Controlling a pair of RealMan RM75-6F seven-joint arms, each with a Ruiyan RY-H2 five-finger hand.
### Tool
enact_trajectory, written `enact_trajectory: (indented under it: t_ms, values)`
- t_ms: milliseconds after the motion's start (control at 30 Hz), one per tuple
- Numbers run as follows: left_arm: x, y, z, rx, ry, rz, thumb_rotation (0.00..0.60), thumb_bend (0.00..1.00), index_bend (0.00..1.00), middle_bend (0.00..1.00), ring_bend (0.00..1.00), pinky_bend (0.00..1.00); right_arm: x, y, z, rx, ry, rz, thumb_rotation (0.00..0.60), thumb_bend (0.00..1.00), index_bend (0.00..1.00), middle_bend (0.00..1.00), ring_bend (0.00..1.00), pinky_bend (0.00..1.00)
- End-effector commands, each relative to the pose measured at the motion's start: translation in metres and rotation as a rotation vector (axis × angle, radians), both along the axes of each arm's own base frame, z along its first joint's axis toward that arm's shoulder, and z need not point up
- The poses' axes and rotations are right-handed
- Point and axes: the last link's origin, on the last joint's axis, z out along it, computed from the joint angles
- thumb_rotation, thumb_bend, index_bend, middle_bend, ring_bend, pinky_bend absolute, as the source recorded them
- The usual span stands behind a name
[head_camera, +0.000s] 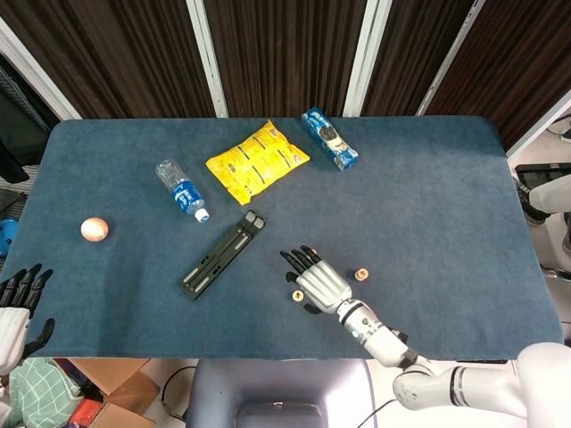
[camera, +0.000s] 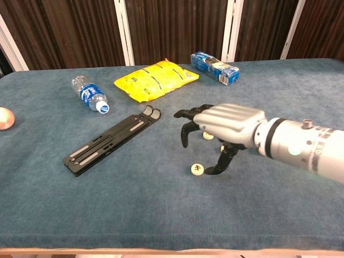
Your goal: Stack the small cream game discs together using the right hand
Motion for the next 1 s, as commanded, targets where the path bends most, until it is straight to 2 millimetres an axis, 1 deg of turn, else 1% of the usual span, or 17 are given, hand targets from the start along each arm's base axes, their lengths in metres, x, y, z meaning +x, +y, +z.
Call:
enact_trajectory:
  t_ms: [33,133,400,667,833,1000]
  values:
    - [0.0,-0.001,0.001,0.0,-0.002,-0.001,0.6,0.43,0.01,0.0,0.0,0.13,0.005,0.001,-0.012,0.017,0.036,0.001,0.6,0.35,0.5,0.0,0.0,0.0]
    - [0.001,-0.001,0.001,-0.002,-0.002,-0.003,0.6,0.43,0.01,0.0,0.0,0.13,0.002,0.002,-0.017,0.019,0.063,-0.004,0.6,0.4,0.51,0.0,0.0,0.0]
    - [0.001,-0.002,0.003,0.007,-0.006,-0.002,0.6,0.43,0.01,0.0,0.0,0.13,-0.004,-0.001,-0.022,0.009,0.097,-0.021,0.6,0.4,0.54,0.0,0.0,0.0]
    - [0.0,-0.002,0.004,0.01,-0.008,-0.003,0.6,0.43,0.01,0.0,0.0,0.13,-0.006,-0.004,-0.029,0.008,0.099,-0.04,0.6,0.4,0.56,0.0,0.0,0.0]
    - [0.0,-0.002,0.005,0.013,-0.01,-0.003,0.6,0.43,0.01,0.0,0.0,0.13,-0.006,-0.005,-0.031,0.003,0.096,-0.048,0.6,0.44,0.58,0.0,0.0,0.0]
    - [0.001,-0.003,0.005,0.015,-0.01,-0.005,0.6,0.43,0.01,0.0,0.0,0.13,-0.005,-0.007,-0.032,0.001,0.096,-0.051,0.6,0.45,0.6,0.01,0.0,0.0]
